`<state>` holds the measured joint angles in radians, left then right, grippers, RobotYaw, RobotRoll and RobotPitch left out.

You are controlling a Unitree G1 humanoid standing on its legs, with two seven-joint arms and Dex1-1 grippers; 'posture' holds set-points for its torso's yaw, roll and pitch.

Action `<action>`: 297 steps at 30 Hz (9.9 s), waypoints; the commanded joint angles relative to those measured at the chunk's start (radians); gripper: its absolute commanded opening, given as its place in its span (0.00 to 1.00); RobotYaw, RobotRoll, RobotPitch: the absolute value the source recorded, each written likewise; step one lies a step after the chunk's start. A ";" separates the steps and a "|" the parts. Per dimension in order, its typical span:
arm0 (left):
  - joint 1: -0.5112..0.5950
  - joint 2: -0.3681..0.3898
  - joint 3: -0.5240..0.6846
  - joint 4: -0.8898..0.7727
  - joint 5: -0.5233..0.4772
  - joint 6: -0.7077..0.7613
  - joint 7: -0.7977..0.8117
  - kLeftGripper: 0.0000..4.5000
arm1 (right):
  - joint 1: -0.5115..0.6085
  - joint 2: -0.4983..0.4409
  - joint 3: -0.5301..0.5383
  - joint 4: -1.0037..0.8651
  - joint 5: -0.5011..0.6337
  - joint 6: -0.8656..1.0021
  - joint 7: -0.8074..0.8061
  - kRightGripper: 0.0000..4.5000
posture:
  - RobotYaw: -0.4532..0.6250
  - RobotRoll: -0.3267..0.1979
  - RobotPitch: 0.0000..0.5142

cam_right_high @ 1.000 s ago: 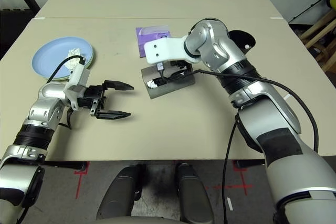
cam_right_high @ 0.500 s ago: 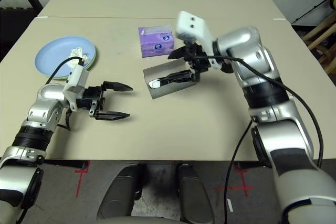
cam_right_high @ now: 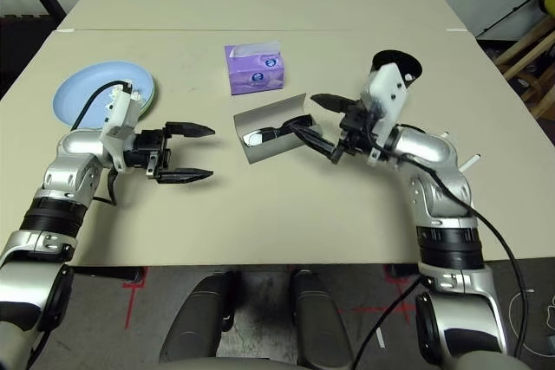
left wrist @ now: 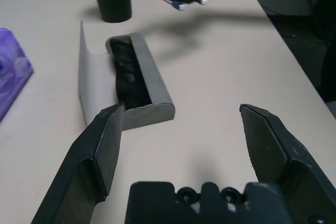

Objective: Organize and tidy the items on the table.

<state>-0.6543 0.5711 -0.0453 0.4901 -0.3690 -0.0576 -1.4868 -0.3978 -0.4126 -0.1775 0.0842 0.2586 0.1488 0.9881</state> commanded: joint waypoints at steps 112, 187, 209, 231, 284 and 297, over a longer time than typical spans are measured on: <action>-0.406 -0.216 0.046 0.710 0.308 -0.235 0.219 0.00 | 0.209 -0.178 -0.014 -0.033 0.213 -0.108 0.066 1.00 | 0.41 0.62 0.36; -0.298 -0.236 0.031 0.350 0.155 0.020 0.081 0.00 | 0.175 -0.175 0.002 -0.014 0.187 -0.131 0.069 1.00 | 0.43 0.62 0.34; -0.185 -0.188 -0.011 0.183 0.104 0.009 -0.089 0.98 | 0.138 -0.180 -0.011 -0.016 0.201 -0.090 0.036 1.00 | 0.42 0.62 0.32; -0.143 -0.207 -0.048 0.191 0.111 -0.061 -0.100 0.98 | 0.042 -0.412 -0.008 0.178 0.121 -0.177 0.200 1.00 | 0.39 0.62 0.30; -0.096 -0.184 -0.036 0.030 0.062 0.024 -0.033 0.98 | -0.786 -0.603 0.730 1.157 -0.907 -1.192 0.259 1.00 | 0.46 0.62 0.44; -0.092 -0.182 -0.036 0.017 0.059 0.037 -0.029 0.98 | -0.749 -0.602 0.729 1.174 -0.915 -1.206 0.213 1.00 | 0.46 0.62 0.45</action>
<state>-0.7669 0.3831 -0.0791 0.5254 -0.2946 -0.0269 -1.5122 -1.1602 -1.0049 0.5421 1.2523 -0.6475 -1.0508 1.2084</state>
